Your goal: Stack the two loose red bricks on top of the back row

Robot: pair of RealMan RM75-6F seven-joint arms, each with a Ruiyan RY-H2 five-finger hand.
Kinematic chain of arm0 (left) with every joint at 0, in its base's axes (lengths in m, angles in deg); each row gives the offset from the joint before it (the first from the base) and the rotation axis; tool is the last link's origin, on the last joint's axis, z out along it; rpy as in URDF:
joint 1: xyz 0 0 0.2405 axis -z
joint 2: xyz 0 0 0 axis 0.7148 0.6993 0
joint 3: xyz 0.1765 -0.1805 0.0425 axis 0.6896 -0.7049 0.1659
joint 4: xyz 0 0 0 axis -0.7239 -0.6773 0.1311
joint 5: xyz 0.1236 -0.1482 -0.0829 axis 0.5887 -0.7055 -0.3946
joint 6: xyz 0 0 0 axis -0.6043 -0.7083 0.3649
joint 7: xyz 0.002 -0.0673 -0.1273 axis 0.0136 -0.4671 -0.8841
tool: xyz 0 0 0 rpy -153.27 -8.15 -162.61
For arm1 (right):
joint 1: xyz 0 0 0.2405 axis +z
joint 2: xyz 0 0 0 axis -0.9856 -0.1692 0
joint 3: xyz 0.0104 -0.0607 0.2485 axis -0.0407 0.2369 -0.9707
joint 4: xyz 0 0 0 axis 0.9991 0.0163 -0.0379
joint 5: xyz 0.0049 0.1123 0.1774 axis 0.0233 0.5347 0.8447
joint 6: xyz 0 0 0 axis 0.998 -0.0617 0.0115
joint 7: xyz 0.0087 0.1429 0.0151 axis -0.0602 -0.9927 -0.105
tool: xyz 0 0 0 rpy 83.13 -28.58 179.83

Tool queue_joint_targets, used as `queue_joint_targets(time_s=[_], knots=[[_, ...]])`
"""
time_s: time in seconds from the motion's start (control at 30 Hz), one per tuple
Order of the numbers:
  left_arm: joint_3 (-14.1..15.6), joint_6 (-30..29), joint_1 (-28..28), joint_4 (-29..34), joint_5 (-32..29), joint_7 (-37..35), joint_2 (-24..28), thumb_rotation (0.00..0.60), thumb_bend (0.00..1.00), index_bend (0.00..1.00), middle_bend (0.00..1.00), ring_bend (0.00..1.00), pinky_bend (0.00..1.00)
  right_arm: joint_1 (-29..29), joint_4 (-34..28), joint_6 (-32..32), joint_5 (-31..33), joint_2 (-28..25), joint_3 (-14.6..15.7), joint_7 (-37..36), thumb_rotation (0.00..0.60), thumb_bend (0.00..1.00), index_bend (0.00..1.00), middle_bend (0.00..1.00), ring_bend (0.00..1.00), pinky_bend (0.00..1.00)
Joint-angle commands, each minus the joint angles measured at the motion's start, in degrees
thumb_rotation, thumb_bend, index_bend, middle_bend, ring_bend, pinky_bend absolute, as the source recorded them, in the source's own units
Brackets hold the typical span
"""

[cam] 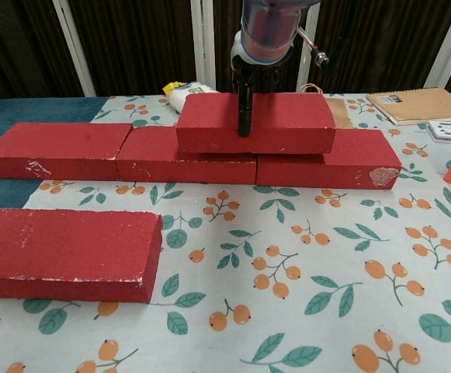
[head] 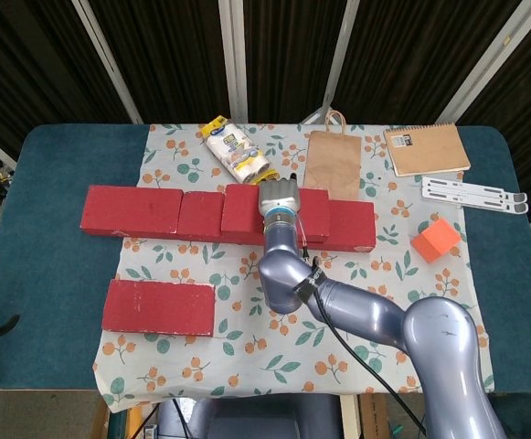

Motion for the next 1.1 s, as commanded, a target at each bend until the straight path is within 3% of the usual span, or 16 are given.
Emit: queue_joint_targets(time_s=[0.03,0.47,1.1], knots=[[-0.09,0.07,0.08,-0.03,-0.27,0.35,-0.15,0.6,0.11,0.12,0.0,0.0,0.12,0.03,2.04,-0.82,-0.15,1.19,-0.23,0.56,0.6,0.19,0.33,0.26,0.23,0.0],[-0.27,0.65,0.56,0.02,-1.34,2.09,-0.73,0.6,0.11,0.12,0.0,0.0,0.12,0.07,8.71,-1.83,-0.07,4.02,-1.46,3.98,0.6,0.19,0.33,0.26,0.23,0.0],[-0.36,0.51,0.71,-0.13,-1.8,2.8,-0.99,0.6,0.11,0.12,0.0,0.0,0.12,-0.7,6.91,0.44,-0.82,3.94,-4.5,6.07,0.6,0.19,0.33,0.26,0.23,0.0]])
